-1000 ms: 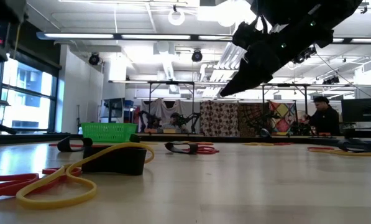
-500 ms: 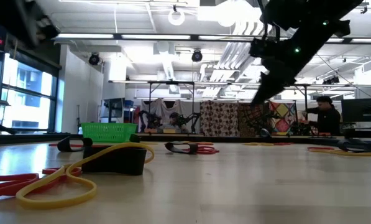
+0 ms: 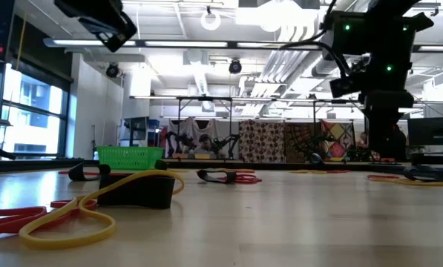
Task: Sort rubber bands into baskets
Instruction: Put the red rubber band into the green bin
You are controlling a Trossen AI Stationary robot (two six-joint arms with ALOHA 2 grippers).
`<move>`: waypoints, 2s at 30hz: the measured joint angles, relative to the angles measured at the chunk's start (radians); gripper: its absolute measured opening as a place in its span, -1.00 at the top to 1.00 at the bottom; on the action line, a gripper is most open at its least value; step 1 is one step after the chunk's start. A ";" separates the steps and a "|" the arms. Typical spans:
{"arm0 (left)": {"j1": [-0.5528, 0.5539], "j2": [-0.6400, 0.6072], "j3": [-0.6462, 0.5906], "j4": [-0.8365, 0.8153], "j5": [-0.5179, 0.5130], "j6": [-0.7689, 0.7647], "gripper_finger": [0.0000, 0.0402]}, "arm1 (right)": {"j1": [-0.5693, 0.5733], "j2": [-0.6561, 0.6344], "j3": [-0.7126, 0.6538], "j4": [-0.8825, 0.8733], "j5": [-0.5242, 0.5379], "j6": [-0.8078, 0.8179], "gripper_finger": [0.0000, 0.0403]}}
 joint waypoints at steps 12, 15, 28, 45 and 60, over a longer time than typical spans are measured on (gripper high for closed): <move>0.196 0.020 -0.254 0.493 0.238 0.086 1.00 | -0.161 0.001 0.000 0.006 -0.093 -0.288 0.83; 0.226 0.020 -0.299 0.591 0.254 0.079 1.00 | -0.180 0.001 0.000 0.015 -0.095 -0.336 0.65; 0.254 0.020 -0.314 0.618 0.255 0.168 1.00 | -0.235 0.006 -0.007 0.044 -0.057 -0.679 0.26; 0.321 0.020 -0.372 0.664 0.253 0.175 1.00 | -0.292 0.233 -0.034 0.149 -0.057 -0.852 0.26; 0.321 0.020 -0.372 0.696 0.245 0.175 1.00 | -0.306 0.234 -0.028 0.144 -0.105 -0.808 0.93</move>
